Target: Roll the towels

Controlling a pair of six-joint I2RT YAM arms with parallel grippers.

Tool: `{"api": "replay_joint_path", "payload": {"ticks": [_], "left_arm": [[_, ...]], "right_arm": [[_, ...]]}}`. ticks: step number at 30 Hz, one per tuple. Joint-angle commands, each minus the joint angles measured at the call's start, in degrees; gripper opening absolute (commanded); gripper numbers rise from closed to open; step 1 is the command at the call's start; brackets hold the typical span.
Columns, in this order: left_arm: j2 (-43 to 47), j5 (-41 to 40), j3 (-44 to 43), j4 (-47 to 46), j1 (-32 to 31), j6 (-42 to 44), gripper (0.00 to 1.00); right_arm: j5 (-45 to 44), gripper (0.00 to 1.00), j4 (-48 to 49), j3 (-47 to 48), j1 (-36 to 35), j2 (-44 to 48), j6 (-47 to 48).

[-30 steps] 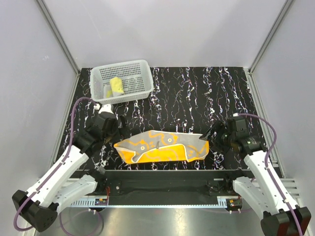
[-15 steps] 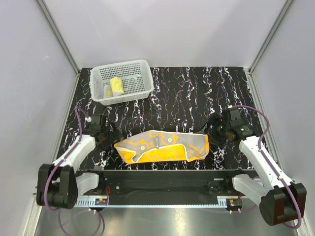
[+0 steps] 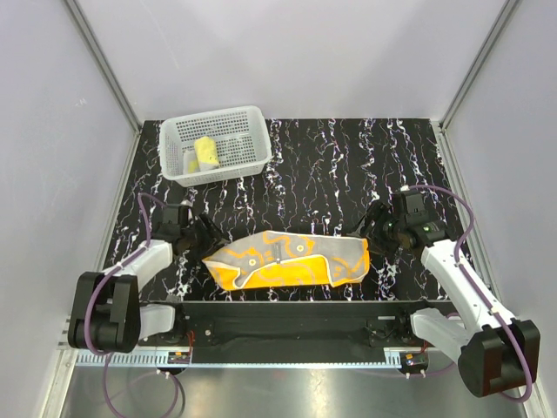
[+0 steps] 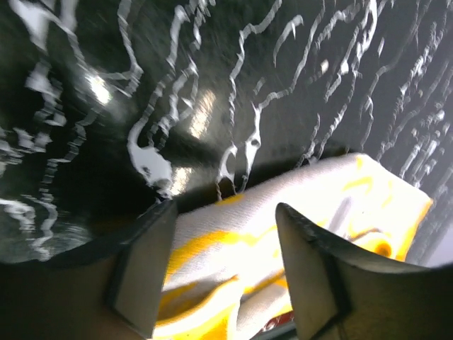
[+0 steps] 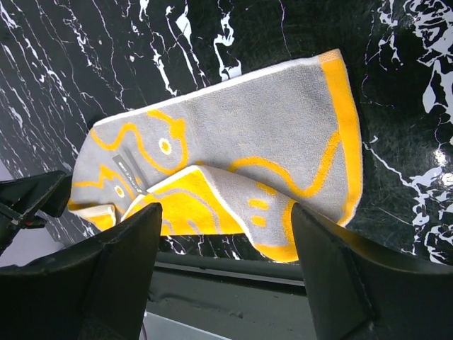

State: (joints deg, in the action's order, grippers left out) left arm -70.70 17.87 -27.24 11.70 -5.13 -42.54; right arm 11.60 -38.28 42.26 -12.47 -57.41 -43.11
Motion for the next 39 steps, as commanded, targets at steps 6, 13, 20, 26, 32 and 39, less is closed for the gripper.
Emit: {"api": "replay_joint_path", "payload": {"ticks": [6,13,20,26,32,39], "left_arm": [[5.1,8.1,1.7,0.8,0.1,-0.8,0.63],[8.7,5.1,2.5,5.7,-0.1,1.8,0.98],[1.6,9.5,2.7,-0.8,-0.8,4.1,0.63],[1.4,6.1,-1.0,1.6,-7.3,5.6,0.59],[2.5,-2.7,-5.5,7.8,-12.8,8.4,0.03],[6.1,-25.9,-20.3,24.1,-23.9,12.8,0.00]], "right_arm": [[-0.4,0.80,0.6,-0.5,0.1,0.7,1.8],[-0.3,0.80,0.0,-1.3,0.1,1.9,1.7],[-0.6,0.80,-0.7,-1.4,0.0,2.4,2.2],[-0.8,0.80,-0.5,-2.5,0.1,2.7,2.4],[-0.5,0.80,-0.6,-3.1,0.1,3.5,2.2],[-0.8,0.81,-0.8,-3.9,0.1,4.7,2.3]]}}
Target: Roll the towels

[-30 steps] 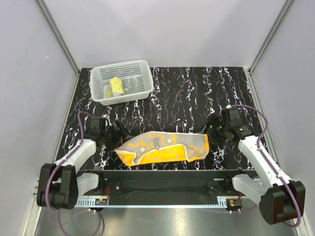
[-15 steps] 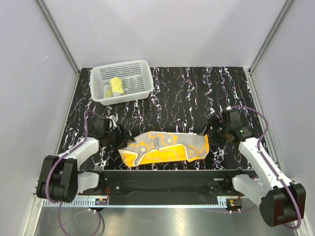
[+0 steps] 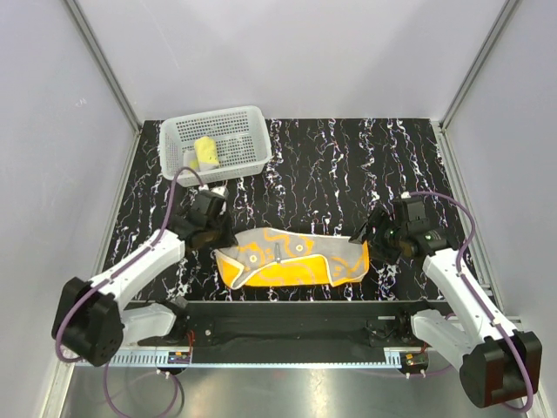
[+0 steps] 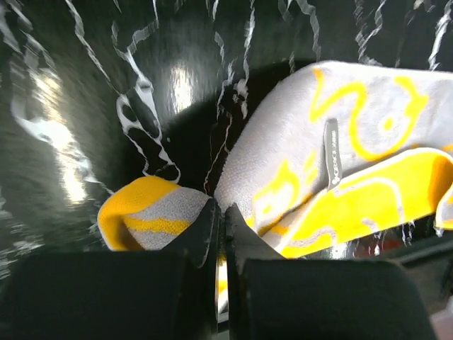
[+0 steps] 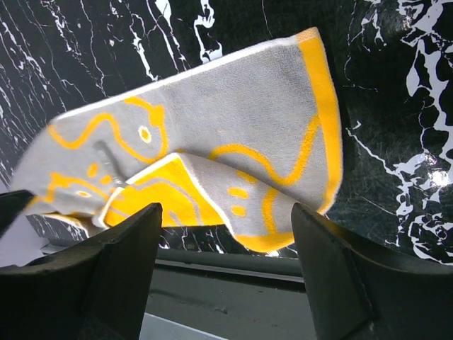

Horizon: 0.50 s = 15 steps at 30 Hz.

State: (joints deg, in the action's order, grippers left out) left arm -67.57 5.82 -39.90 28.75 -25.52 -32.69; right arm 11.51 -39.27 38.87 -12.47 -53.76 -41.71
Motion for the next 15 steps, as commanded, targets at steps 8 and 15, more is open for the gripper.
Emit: {"api": "replay_joint_path", "payload": {"ticks": [8,15], "left_arm": [[4.2,-33.6,-10.6,17.2,-9.7,-2.5,0.68],[0.6,-33.4,-7.2,16.7,-9.7,-7.3,0.99]], "right_arm": [[-0.3,0.81,1.3,-2.1,0.0,0.6,0.8],[-0.3,0.81,0.9,-2.0,0.1,0.2,1.4]]}}
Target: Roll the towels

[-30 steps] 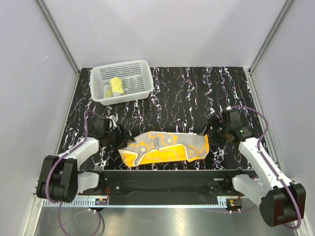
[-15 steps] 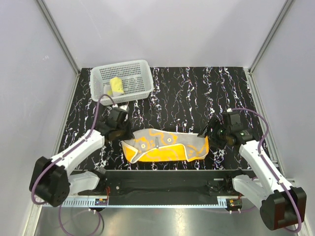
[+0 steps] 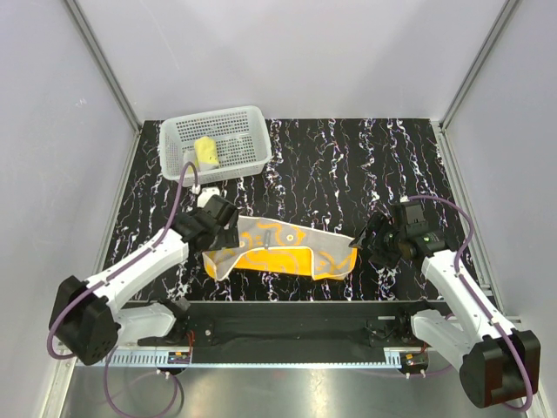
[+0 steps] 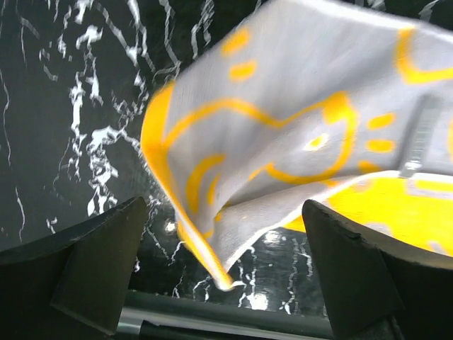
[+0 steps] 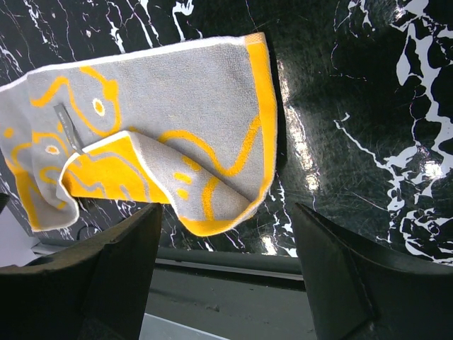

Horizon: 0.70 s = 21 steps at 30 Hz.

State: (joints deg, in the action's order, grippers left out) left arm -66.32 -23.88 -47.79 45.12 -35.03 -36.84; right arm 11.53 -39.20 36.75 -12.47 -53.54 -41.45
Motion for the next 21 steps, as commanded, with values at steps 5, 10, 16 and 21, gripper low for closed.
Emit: {"api": "replay_joint_path", "payload": {"ticks": [5,10,16,21], "left_arm": [[3.6,-1.9,1.3,0.6,-0.2,-7.3,0.99],[5.2,3.7,7.0,-1.9,-0.1,-11.9,0.99],[7.8,10.4,14.7,-11.6,8.7,-10.4,0.99],[6.1,11.5,12.8,-16.1,23.0,-2.5,0.98]], "right_arm": [[-0.2,0.81,0.4,0.1,0.2,0.2,1.2],[3.2,0.81,2.9,-0.8,0.0,0.5,1.0],[2.9,0.79,3.5,0.9,-0.5,-4.5,0.4],[-3.4,0.80,2.0,5.8,-0.5,-11.5,0.9]]}}
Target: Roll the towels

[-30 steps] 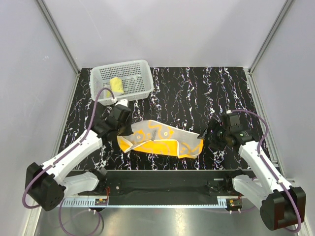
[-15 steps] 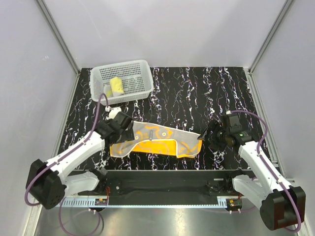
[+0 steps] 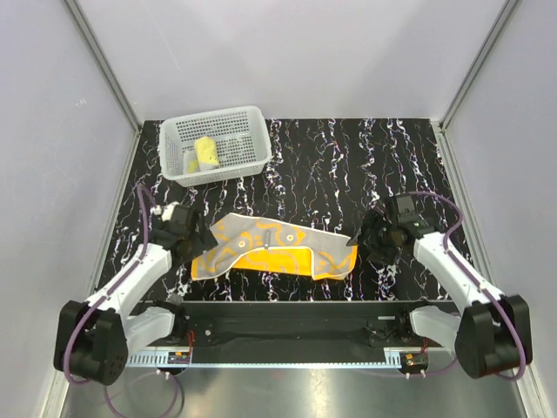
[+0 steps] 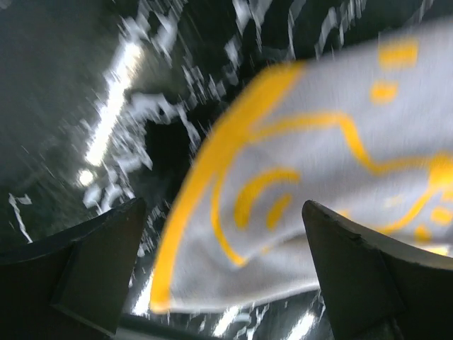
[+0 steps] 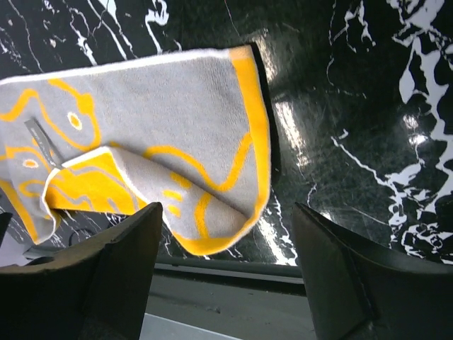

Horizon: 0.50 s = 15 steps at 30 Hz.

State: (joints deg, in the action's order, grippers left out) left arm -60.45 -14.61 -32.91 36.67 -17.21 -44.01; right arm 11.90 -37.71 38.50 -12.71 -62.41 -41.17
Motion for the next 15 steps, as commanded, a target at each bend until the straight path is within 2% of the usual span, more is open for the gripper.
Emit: {"api": "replay_joint_path", "payload": {"ticks": [1,3,4,6,10,15], "left_arm": [[-1.2,3.6,-2.1,-8.9,6.6,5.1,0.98],[-3.7,8.0,-0.6,-15.8,11.7,6.1,0.97],[-4.5,14.2,0.4,-18.5,13.9,6.0,0.97],[-7.2,20.7,2.7,-25.8,18.5,5.0,0.95],[-12.3,30.7,4.2,-35.1,19.3,4.5,0.94],[-18.2,35.9,4.8,-41.7,19.3,3.9,0.88]], "right_arm": [[-3.0,0.80,2.0,3.9,-0.2,-5.1,0.6],[-1.4,0.80,3.5,2.8,-0.2,-7.3,-0.4],[-0.9,0.79,5.2,2.4,-0.2,-8.9,-0.8],[-0.5,0.79,6.6,1.1,-0.2,-10.1,-2.1],[-1.5,0.78,9.1,0.8,-0.2,-12.3,-2.8],[-2.2,0.75,10.6,2.0,-0.2,-16.6,-2.2]]}}
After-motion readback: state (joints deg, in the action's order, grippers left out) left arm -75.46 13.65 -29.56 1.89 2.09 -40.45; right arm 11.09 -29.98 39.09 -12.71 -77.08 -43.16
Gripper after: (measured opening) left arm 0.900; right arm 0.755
